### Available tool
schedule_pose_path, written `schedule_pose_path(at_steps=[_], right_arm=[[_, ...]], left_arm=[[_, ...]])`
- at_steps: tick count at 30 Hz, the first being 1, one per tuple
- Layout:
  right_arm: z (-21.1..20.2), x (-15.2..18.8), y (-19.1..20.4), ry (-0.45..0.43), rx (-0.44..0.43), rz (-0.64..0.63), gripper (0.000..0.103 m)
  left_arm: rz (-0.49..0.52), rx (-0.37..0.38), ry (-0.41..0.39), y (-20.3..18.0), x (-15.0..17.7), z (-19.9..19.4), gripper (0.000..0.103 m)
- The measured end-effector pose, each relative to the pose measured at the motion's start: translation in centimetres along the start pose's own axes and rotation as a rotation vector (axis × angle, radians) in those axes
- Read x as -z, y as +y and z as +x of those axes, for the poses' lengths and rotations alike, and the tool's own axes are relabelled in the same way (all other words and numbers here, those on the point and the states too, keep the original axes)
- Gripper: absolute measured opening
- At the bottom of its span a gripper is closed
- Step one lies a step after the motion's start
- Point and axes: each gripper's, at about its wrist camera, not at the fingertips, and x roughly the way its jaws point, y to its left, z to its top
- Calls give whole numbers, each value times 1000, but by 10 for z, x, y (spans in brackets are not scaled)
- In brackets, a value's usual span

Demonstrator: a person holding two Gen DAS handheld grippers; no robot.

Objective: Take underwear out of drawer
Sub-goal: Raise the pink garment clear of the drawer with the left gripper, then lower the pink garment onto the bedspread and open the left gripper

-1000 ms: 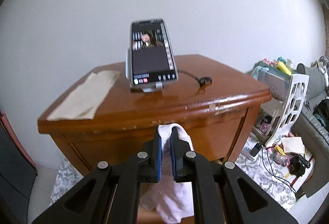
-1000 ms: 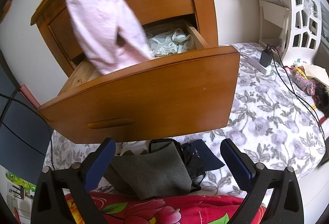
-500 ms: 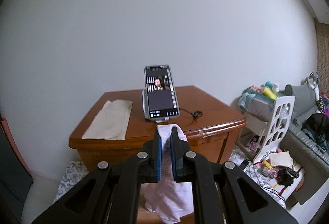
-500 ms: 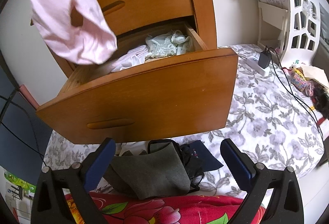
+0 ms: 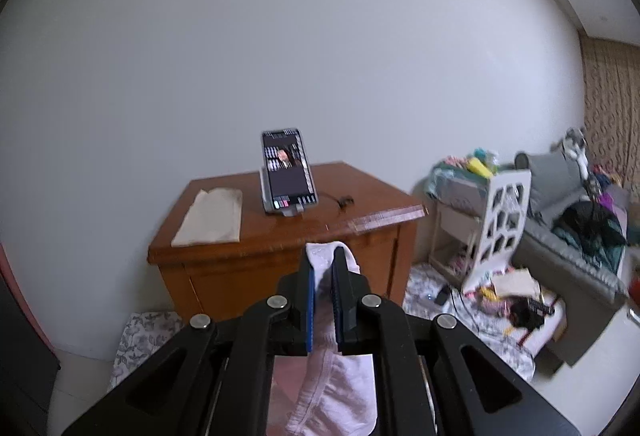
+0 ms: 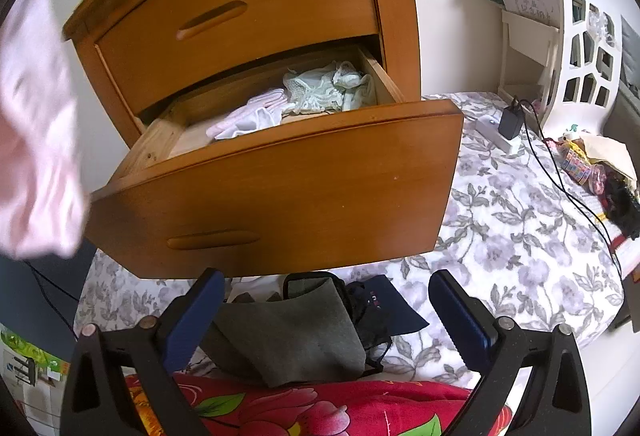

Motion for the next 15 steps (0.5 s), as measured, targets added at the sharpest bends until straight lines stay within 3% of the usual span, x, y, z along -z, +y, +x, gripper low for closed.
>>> schedule_pose_path(at_steps=[5,15], right_arm=[[-2,0,0,-8,9,-2,103],[-6,0,1,-19,18,-2,103]], left_arm=[[22,36,102,-8,35,13,7],[-39,77,386,-13,122,91,8]])
